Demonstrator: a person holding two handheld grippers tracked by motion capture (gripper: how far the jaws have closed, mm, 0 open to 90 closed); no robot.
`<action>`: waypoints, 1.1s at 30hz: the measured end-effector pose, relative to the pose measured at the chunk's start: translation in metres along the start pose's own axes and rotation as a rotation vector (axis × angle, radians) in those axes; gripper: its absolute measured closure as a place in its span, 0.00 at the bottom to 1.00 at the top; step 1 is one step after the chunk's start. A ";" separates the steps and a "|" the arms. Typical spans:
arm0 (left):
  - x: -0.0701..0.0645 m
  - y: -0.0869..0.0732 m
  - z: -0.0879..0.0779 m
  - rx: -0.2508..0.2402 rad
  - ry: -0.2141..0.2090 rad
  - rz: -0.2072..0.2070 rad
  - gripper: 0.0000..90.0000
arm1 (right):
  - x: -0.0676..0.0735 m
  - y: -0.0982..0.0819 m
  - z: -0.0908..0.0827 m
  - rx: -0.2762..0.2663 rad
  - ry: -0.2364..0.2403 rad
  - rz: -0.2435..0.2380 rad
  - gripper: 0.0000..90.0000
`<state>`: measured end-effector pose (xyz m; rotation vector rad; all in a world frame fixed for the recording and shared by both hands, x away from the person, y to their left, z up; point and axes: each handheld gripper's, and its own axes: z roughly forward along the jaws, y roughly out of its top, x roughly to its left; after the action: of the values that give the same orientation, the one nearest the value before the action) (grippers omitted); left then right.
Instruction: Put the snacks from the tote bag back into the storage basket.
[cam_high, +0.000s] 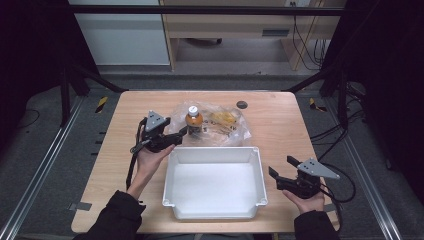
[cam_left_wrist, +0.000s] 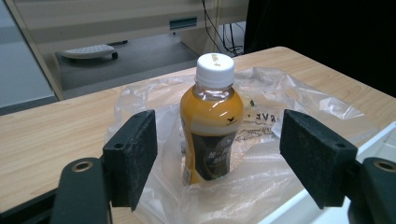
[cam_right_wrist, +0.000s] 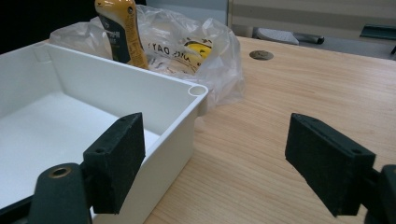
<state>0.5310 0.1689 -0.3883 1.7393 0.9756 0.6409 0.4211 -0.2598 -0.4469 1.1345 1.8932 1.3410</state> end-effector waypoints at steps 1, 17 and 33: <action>0.000 0.001 0.001 -0.001 0.000 -0.001 0.30 | 0.000 0.000 0.000 0.000 0.000 0.000 0.22; -0.001 0.011 0.015 -0.012 0.004 0.001 0.30 | 0.000 0.000 0.001 0.002 0.003 0.003 0.23; 0.003 0.011 0.031 0.001 0.029 0.004 0.33 | 0.000 0.000 0.001 0.003 0.005 0.003 0.23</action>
<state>0.5604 0.1533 -0.3897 1.7376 0.9936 0.6699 0.4222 -0.2592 -0.4471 1.1372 1.8985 1.3440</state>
